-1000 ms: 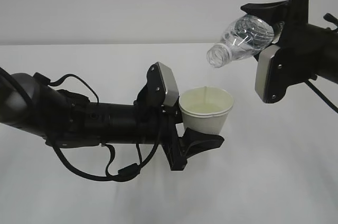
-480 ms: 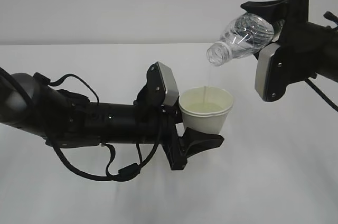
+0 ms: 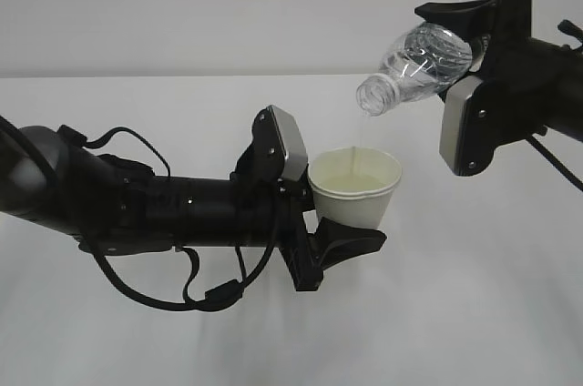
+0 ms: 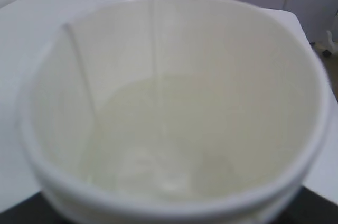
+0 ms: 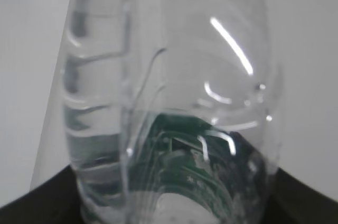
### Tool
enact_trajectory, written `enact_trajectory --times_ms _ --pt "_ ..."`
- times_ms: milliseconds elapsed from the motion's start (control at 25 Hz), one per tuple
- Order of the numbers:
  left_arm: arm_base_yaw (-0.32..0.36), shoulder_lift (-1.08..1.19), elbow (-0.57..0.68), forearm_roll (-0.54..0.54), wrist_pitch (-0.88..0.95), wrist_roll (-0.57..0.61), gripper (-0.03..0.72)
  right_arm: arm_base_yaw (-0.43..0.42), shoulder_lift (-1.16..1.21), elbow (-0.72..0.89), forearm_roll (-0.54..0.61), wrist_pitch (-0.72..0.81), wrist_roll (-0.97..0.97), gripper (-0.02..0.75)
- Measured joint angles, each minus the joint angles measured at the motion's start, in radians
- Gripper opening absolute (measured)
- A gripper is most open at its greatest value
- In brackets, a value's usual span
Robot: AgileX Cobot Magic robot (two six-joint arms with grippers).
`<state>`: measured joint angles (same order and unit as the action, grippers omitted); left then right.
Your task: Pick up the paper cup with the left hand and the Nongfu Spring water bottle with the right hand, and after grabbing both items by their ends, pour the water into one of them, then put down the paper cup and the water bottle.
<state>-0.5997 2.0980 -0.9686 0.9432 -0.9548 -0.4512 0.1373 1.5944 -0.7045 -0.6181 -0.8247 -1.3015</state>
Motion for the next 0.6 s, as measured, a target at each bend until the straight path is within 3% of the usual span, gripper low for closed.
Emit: enact_trajectory --times_ms 600 --pt "0.0 0.0 0.0 -0.002 0.002 0.0 0.451 0.0 0.0 0.0 0.0 -0.002 -0.01 0.471"
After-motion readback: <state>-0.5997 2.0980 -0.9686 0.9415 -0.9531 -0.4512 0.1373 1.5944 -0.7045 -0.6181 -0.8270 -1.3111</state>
